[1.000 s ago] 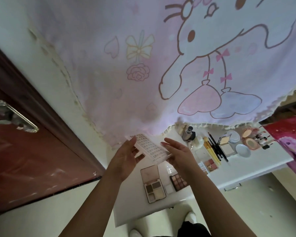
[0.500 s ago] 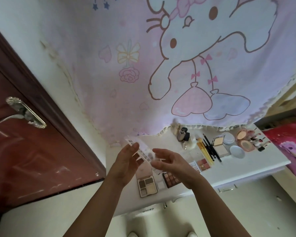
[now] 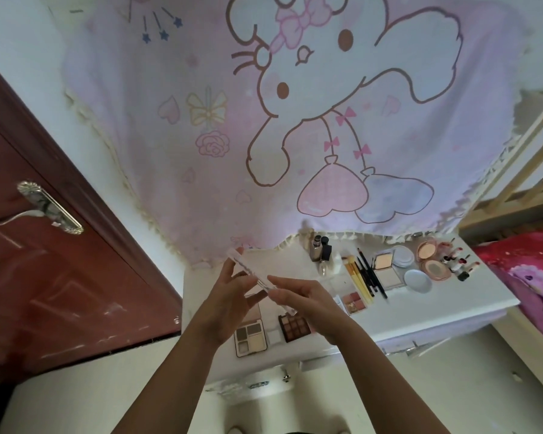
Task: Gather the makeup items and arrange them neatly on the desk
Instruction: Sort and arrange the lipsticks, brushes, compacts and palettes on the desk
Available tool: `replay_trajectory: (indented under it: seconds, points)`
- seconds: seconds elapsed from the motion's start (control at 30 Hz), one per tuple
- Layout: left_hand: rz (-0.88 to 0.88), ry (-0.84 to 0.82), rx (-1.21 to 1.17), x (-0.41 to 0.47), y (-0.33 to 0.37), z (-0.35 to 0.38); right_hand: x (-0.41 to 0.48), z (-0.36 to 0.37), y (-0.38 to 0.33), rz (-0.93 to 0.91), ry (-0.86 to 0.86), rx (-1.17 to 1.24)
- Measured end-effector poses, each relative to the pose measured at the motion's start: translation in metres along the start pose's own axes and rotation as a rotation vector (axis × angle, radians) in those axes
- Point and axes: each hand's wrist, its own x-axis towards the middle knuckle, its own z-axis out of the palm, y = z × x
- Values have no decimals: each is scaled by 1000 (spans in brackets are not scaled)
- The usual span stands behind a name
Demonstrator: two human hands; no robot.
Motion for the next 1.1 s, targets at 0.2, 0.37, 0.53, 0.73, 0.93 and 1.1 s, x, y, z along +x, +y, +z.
replay_trajectory:
  seconds: [0.2,0.37,0.53,0.73,0.93,1.1]
  points:
    - [-12,134,-16,-2,-4,14,-5,3,9,6,19,-50]
    - [-8,193,0,-6,-3,23,-10,5,7,5,23,-34]
    - [-2,213,9,-6,-5,19,-10,5,6,16,11,-46]
    - [-8,232,-101,-6,-1,15,-5,7,2,44,0,9]
    - [-48,279,-319,-6,3,3,0,-1,-7,161,-2,184]
    - [-111,377,-303,-5,5,-6,6,-5,-5,234,-12,366]
